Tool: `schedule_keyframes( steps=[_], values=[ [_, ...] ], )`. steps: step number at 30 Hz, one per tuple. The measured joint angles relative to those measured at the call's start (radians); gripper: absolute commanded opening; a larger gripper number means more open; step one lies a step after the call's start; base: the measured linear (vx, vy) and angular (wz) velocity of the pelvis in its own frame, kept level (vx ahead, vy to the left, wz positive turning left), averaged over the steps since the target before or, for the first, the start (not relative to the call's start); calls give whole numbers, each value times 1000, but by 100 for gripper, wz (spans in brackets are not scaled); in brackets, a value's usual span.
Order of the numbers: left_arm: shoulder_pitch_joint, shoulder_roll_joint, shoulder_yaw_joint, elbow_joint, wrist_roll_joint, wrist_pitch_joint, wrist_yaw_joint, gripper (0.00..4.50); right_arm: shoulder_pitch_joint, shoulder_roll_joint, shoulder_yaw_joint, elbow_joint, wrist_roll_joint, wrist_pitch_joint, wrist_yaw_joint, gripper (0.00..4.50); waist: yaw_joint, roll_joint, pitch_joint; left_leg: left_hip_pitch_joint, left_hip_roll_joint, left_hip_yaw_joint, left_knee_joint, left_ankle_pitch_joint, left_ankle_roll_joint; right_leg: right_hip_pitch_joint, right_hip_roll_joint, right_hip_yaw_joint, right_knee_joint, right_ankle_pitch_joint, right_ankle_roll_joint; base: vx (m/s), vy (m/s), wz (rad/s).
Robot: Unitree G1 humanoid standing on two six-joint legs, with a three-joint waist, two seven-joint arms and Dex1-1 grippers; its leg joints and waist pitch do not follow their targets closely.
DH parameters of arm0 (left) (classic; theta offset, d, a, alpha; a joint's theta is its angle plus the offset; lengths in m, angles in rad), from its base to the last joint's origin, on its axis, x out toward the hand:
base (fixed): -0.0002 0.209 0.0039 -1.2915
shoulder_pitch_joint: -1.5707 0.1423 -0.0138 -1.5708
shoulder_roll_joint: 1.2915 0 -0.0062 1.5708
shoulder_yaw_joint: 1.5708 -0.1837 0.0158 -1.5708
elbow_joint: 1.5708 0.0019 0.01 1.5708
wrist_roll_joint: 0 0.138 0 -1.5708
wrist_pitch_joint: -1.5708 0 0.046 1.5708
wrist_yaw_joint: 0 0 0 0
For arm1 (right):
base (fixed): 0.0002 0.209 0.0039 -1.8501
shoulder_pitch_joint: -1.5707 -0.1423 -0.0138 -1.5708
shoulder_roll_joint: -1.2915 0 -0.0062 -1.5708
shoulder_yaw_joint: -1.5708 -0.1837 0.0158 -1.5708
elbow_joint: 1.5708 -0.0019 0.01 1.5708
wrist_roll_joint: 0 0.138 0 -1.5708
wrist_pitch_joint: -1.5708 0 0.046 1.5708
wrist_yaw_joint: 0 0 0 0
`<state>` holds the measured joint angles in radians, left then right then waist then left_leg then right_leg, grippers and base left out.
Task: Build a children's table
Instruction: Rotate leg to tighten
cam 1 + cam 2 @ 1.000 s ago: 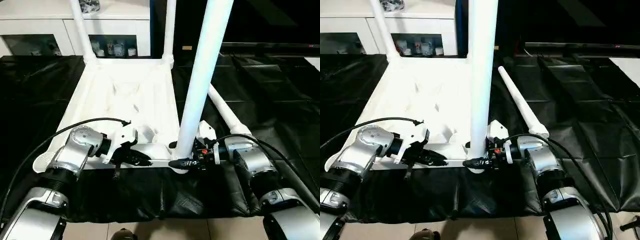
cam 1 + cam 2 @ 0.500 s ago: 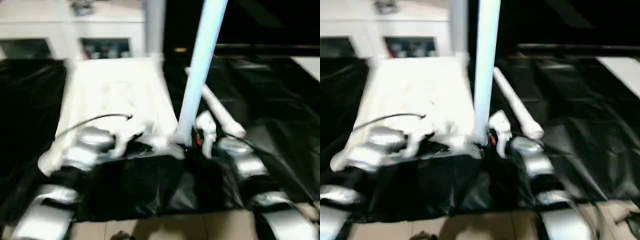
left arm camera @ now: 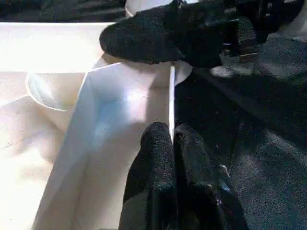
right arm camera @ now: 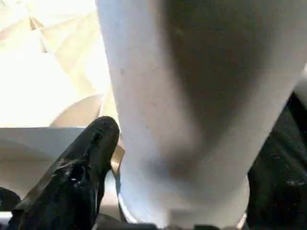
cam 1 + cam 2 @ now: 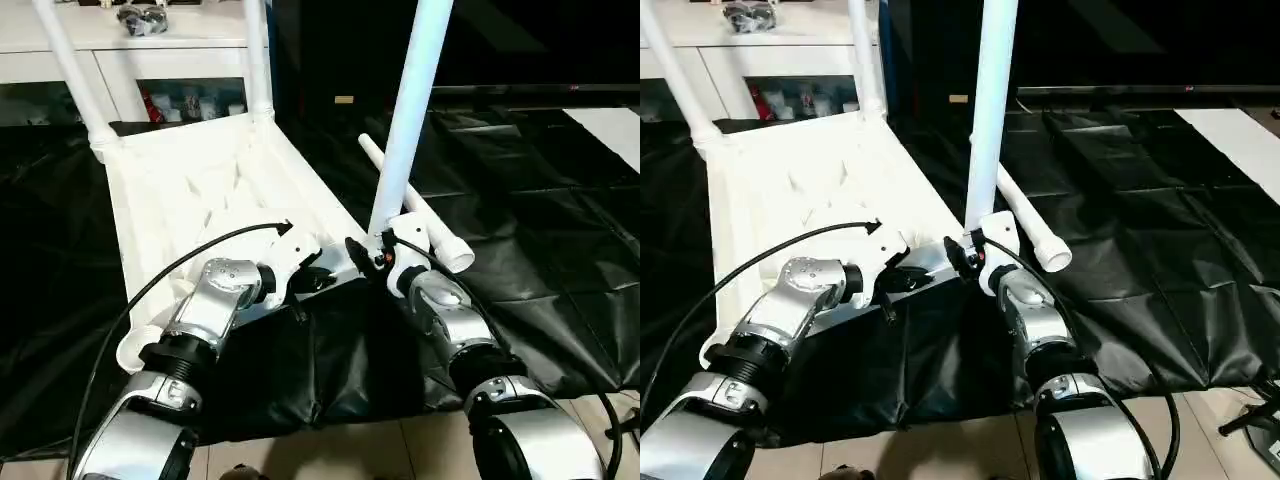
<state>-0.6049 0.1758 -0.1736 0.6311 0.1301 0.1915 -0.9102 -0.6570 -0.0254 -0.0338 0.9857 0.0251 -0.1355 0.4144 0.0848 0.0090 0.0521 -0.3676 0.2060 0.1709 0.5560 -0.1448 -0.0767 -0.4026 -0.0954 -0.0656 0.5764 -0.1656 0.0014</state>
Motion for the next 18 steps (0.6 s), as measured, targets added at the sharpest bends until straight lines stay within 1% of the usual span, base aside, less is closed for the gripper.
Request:
schedule_keyframes(
  steps=[4, 7, 8, 12, 13, 14, 16, 18],
  values=[
    [17, 44, -12, -34, -21, -14, -100, 0, 18, -44, 26, -21, 4, -23, 172, 397, 3, 0, 0, 0, 1, 1, -2, 0, 0, -1, 0, 0, 2, 6, -3, 0, 0, 0],
    [29, 78, -12, -46, -55, -25, -188, 0, 38, -96, 48, -56, 27, -24, 370, 397, 7, 0, 0, -1, 2, 2, -2, 0, 0, -1, 2, -1, 4, 11, -8, 53, -15, 3],
    [35, 90, -12, -49, -66, -34, -216, 0, 44, -112, 55, -70, 35, -22, 436, 397, 11, 0, 0, -2, 3, 3, -2, 0, 0, -1, 3, -1, 5, 10, -7, 57, -9, 4],
    [35, 117, -11, -49, -77, -48, -288, 0, 56, -154, 80, -111, 60, 4, 590, 397, 26, 1, 0, -3, 3, 4, -2, 0, 0, -3, 3, -2, 8, 5, -5, 33, -4, 2],
    [35, 125, -12, -49, -79, -50, -309, 0, 60, -165, 88, -122, 65, 11, 630, 372, 29, 1, 0, -4, 4, 4, -2, 0, 0, -3, 3, -2, 8, 5, -5, 0, 0, 0],
    [35, 144, -20, -49, -88, -56, -351, 0, 65, -198, 123, -147, 64, 18, 713, 372, 34, 1, 0, -5, 3, 4, -2, 0, 0, -3, 2, -2, 8, 5, -5, 0, 0, 0],
    [35, 165, -29, -46, -93, -67, -394, 0, 65, -218, 145, -157, 63, 25, 793, 362, 42, 0, 0, -5, 4, 4, -1, 0, 0, -3, 2, -1, 8, 5, -5, 0, 0, 0],
    [33, 186, -41, -41, -95, -84, -433, 0, 65, -225, 162, -158, 60, 27, 862, 341, 49, 0, 0, -5, 3, 5, 0, 0, 0, -2, 1, 0, 9, 5, -5, 0, 0, 0]
  ],
)
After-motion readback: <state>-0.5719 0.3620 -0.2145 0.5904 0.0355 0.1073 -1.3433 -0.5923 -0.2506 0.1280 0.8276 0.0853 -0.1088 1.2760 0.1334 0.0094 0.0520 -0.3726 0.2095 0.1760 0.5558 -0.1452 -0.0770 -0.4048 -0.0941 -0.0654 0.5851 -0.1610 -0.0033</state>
